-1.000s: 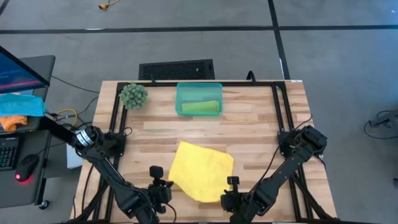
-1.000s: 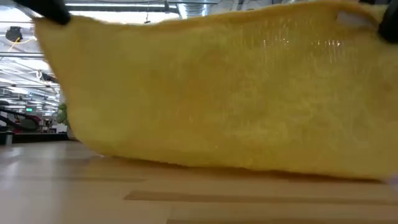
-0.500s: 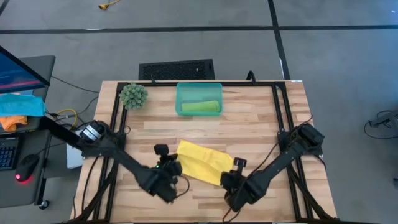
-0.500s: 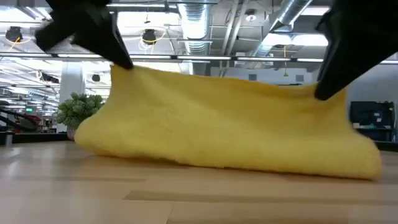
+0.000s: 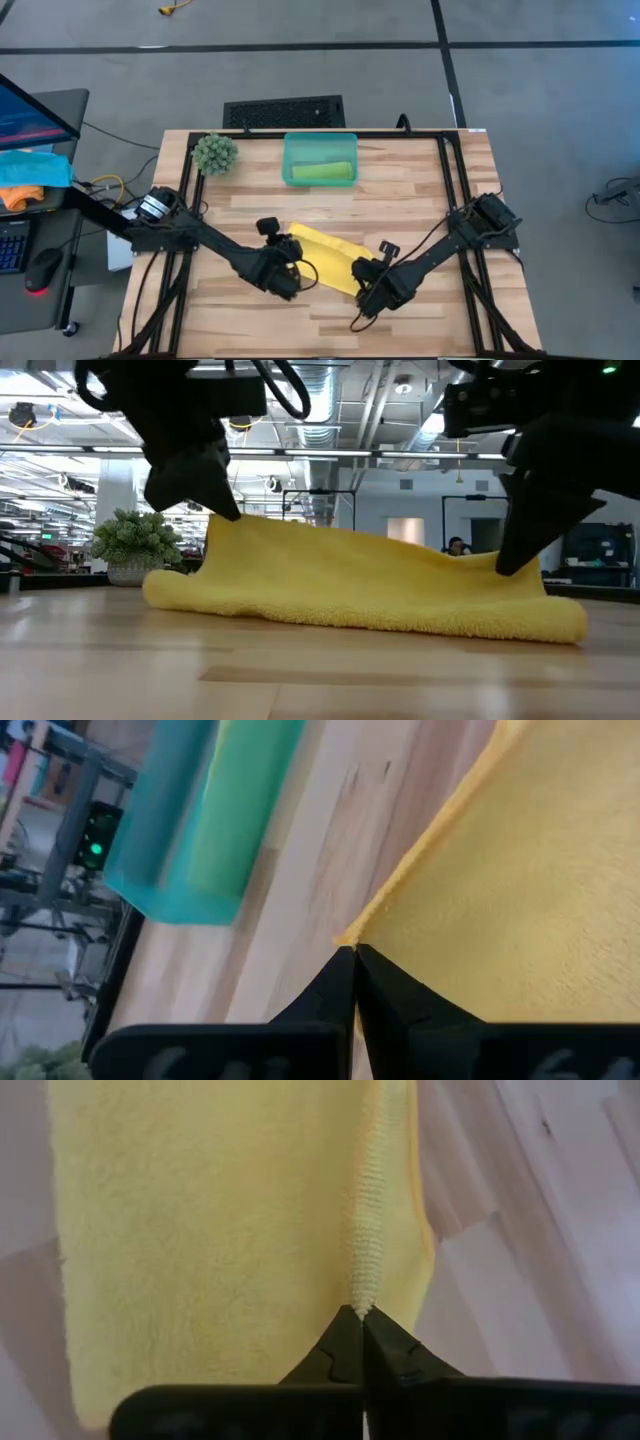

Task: Roll microfiber towels into tight, uniform cylinder then place into a basket
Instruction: Fold the yellow microfiber cloth

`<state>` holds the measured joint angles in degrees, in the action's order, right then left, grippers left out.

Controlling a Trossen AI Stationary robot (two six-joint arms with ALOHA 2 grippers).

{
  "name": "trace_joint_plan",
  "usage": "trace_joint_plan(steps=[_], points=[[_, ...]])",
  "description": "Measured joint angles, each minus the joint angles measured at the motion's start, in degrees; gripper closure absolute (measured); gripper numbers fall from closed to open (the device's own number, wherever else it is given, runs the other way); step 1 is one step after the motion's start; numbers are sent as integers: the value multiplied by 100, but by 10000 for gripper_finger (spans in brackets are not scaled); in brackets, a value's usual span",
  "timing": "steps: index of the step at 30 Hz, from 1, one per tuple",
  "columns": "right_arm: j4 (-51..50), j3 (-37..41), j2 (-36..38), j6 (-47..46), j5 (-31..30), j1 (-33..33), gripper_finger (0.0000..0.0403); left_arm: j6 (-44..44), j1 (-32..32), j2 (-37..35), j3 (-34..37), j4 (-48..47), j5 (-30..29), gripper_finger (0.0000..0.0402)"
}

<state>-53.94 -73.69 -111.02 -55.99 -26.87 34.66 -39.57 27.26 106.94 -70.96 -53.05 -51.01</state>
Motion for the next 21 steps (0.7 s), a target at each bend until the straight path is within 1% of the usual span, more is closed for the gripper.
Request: trace_joint_plan(steps=[5,11,16,21], points=[[31,-2,0,-4,2,-68,374,-51,-106,0,2,5,391,401],[43,-2,0,-15,-13,-132,349,-53,-194,0,2,8,469,394],[43,-2,0,-13,-139,-194,327,-13,-194,0,2,8,541,366],[35,-2,0,-11,-170,-297,285,-11,-192,0,2,8,587,324]])
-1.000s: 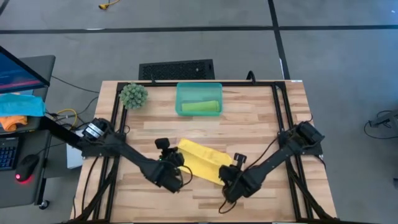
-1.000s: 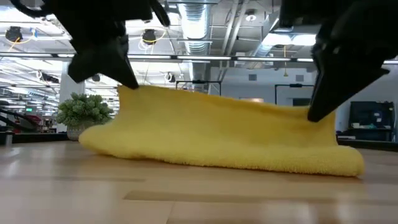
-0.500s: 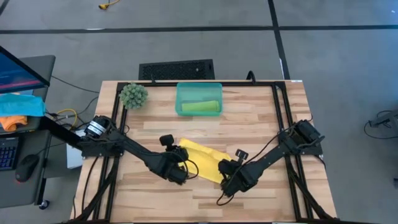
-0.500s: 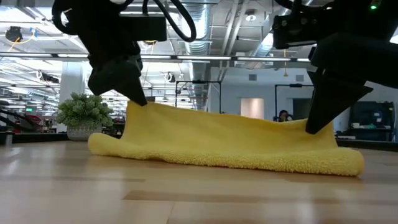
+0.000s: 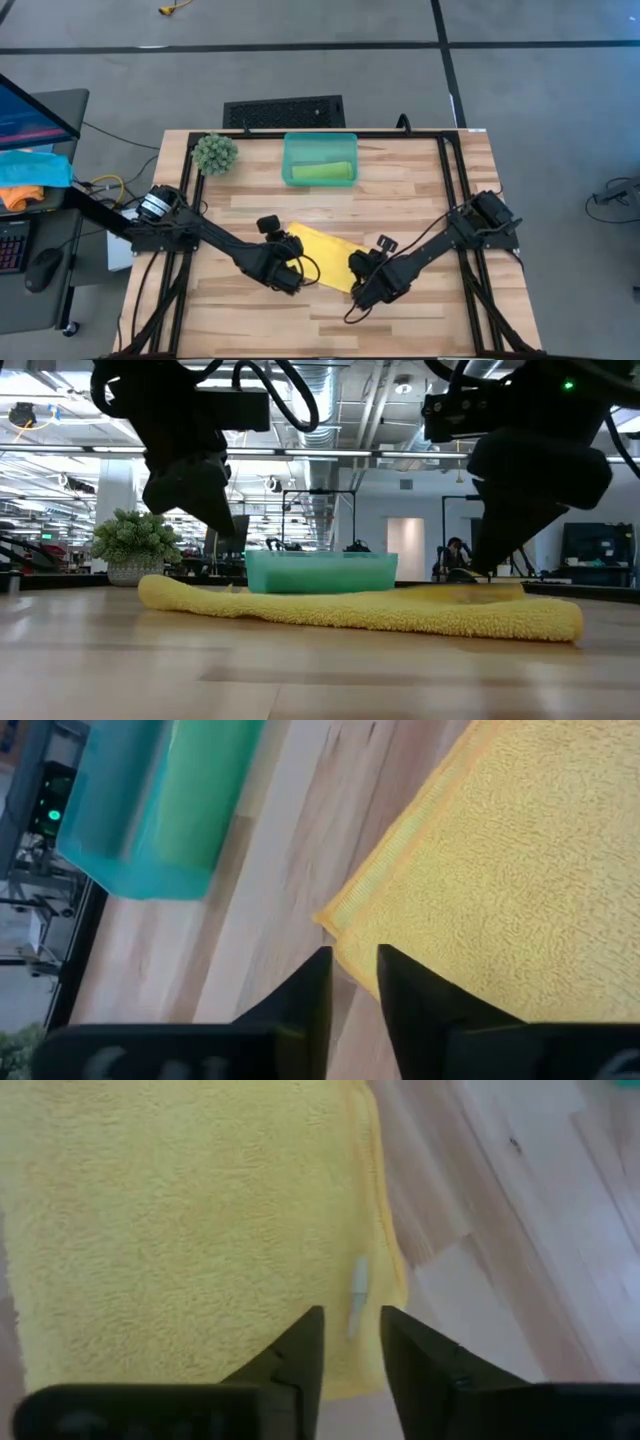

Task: Roll microfiber towels into tight, uniform cylinder then place into a basket
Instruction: Fold the yellow microfiber cloth

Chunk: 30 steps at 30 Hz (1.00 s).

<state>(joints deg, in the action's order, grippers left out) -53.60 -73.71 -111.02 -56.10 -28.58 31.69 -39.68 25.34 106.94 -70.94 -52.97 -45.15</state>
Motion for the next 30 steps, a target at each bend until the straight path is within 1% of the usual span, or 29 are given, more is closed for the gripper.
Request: trace_joint_plan(steps=[3,5,8,10,14,17,19,23,26,30], points=[[-20,0,0,12,35,-40,252,10,-1,0,0,-2,-2,301],[-61,0,0,59,199,-45,232,50,0,0,0,-2,60,291],[-221,-2,9,45,368,-26,211,75,0,0,0,3,369,284],[-376,-2,26,15,433,27,204,13,5,0,0,15,591,283],[-756,-4,28,-144,478,179,203,24,111,2,26,319,656,283],[-885,-17,28,-420,542,332,209,350,127,2,214,1058,717,283],[-955,-104,28,-531,505,411,214,652,45,3,399,1764,1005,283],[-1322,-375,33,-454,191,556,222,1261,-230,9,774,3046,1916,283],[-1934,-675,35,-402,-70,590,226,1475,-378,9,834,3479,2057,283],[-2824,-1099,35,-396,-525,513,230,1504,-549,9,838,3541,2076,283]])
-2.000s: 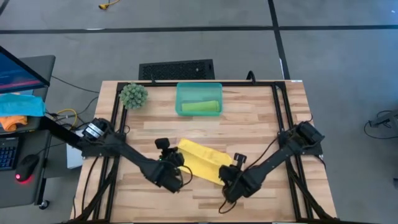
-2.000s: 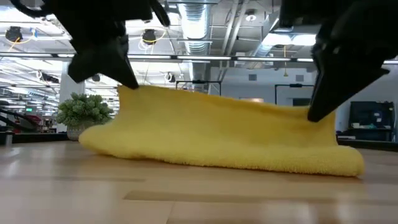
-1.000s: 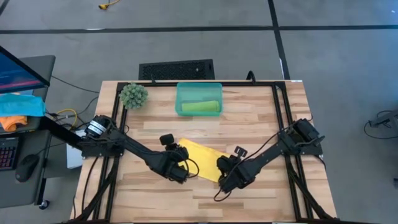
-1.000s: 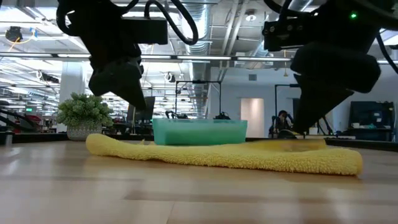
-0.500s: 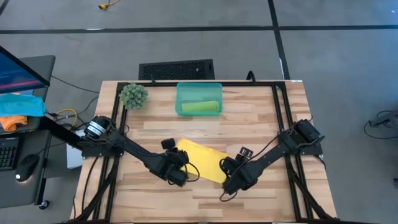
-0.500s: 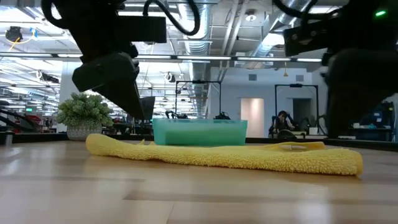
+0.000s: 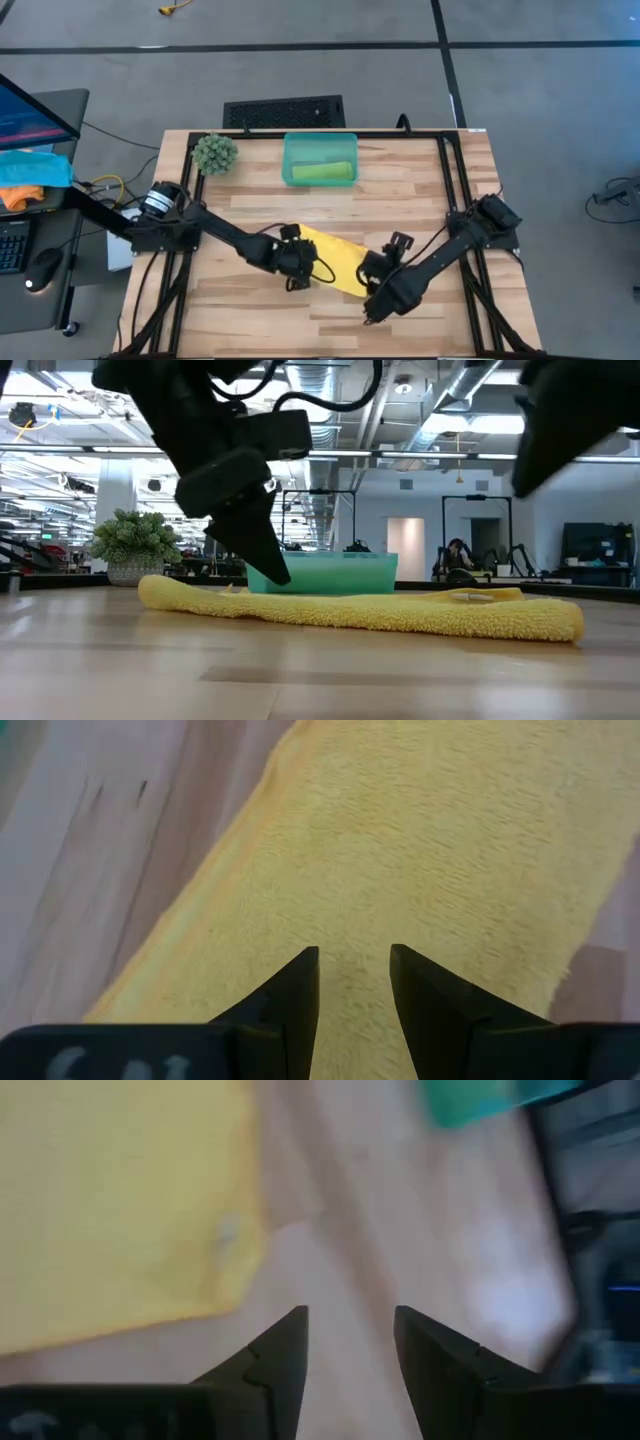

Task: Roll microfiber towels into tight, uniform cylinder then place into a basket
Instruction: Fold the yellow microfiber cloth

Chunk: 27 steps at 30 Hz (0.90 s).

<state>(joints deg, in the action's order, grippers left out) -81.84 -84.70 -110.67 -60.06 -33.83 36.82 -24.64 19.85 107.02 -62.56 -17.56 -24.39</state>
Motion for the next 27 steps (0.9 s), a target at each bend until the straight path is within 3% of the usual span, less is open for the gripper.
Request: trace_joint_plan(steps=[4,12,16,22,27], points=[[-818,-406,0,-101,-531,-171,232,2,-159,0,63,43,355,283],[-831,-486,435,-310,-1384,-578,233,-155,-480,-33,481,160,690,283],[-816,-487,542,-331,-1453,-656,233,-40,-498,-33,530,156,389,283],[-728,-486,544,-303,-1608,-645,233,1247,-765,-28,531,95,171,283],[-656,-483,544,-338,-1612,-624,233,1974,-1208,-5,534,-7,-424,283]])
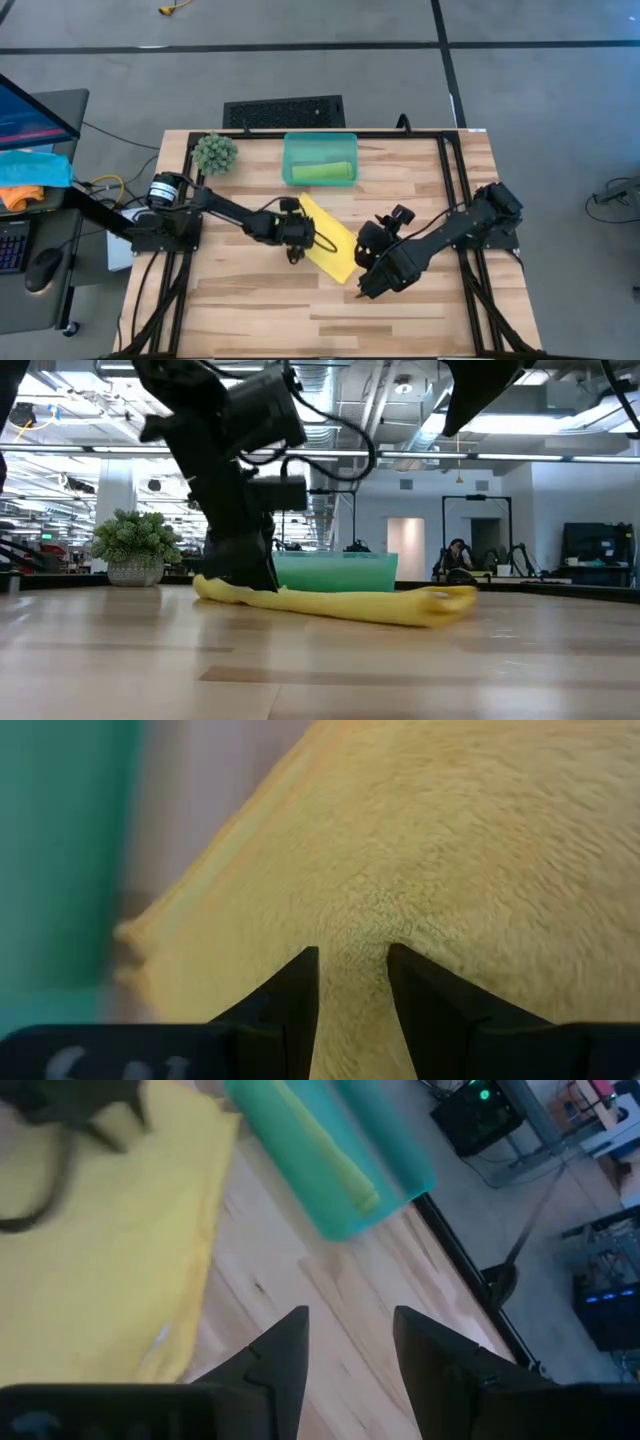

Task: Roll microfiber towels into tight, uniform cylinder then place into a basket
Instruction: Fold the yellow microfiber cloth

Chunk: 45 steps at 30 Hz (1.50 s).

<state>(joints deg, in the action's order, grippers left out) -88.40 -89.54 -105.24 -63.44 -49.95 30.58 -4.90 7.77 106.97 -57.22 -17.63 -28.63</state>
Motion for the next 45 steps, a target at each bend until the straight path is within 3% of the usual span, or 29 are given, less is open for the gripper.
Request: trace_joint_plan(steps=[4,9,15,21,23,28,35,45], points=[[39,2,-2,0,3,16,233,231,-180,25,-100,-68,-379,283],[39,2,-2,48,-1,14,233,21,84,-95,-392,148,-227,283],[37,4,-2,90,-3,14,233,-77,685,56,-449,1901,-74,283],[66,4,-4,90,17,14,233,-88,1149,824,-452,3373,-30,283],[71,4,-6,90,22,16,233,-63,1235,1109,-559,3441,-36,283],[69,4,-6,90,32,16,233,-91,1296,1321,-843,2815,-174,283],[57,4,-7,95,34,16,233,-125,1396,1270,-1078,1844,443,283],[77,4,-6,94,37,18,233,-40,2131,1267,-2023,-1381,562,283]])
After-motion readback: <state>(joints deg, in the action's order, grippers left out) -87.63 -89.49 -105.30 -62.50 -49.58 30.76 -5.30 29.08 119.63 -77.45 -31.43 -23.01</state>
